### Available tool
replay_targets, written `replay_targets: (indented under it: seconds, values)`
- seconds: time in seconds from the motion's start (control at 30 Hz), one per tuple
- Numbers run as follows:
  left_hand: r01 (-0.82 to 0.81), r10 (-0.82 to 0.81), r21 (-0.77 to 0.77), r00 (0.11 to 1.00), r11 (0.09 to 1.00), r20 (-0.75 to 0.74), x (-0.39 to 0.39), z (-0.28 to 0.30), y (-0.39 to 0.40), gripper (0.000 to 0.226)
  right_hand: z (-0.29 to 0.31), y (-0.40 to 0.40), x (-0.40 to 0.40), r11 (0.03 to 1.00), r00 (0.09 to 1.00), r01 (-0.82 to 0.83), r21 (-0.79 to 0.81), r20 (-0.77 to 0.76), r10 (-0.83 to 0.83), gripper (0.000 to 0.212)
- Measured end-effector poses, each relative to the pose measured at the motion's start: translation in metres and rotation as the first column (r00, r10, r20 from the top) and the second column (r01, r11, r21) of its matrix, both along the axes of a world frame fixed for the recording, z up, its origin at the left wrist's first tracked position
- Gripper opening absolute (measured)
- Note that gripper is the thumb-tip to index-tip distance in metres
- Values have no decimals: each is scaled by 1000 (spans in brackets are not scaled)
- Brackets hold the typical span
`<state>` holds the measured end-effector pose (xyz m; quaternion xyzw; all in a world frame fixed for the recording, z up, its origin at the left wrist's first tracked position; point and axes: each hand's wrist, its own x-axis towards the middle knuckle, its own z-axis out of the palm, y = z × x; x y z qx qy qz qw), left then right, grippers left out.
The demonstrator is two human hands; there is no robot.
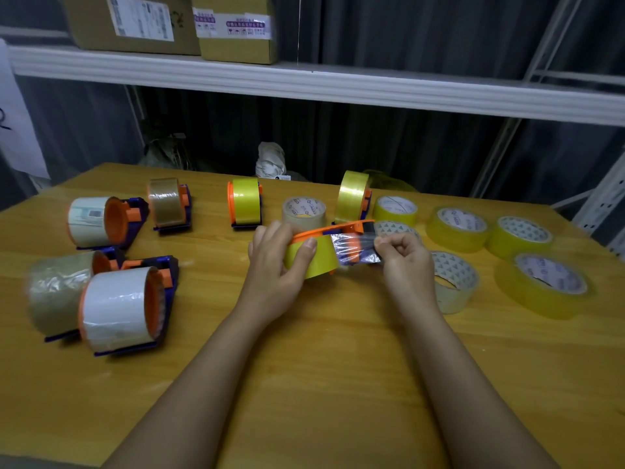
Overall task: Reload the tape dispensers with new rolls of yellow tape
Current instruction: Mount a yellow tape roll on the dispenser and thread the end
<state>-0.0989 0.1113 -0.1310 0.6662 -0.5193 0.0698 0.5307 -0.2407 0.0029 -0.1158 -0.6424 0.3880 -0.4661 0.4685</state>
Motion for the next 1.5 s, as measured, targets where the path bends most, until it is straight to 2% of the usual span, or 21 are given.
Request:
replay_targets:
  seconds: [0.17, 0.47, 0.77, 0.97, 1.23, 1.5]
  values:
    - [-18, 19, -21, 998, 1000, 57, -1, -1, 1, 35, -2, -1, 1, 999, 999, 17, 32, 30, -18, 15]
    - [19, -17, -45, 999, 999, 42, -3, 0, 1, 25, -3, -2, 2, 998, 998, 53, 20, 38, -54, 18]
    - [45, -40, -55, 995, 997, 93, -2, -1, 4, 19, -7, -2, 1, 997, 998, 66, -43, 22, -65, 17]
    - [34, -31, -59, 998, 998, 58, -2, 1, 3, 30, -5, 0, -2, 989, 998, 57, -138, 11, -56, 12]
    - [47, -45, -56, 999, 997, 28, -3, 3, 5, 20, 0, 3, -3, 984, 997, 74, -164, 33, -70, 16]
    - [-21, 20, -55, 1000, 998, -14, 1, 0, 0, 38, -3, -1, -2, 987, 998, 43, -153, -29, -48, 15]
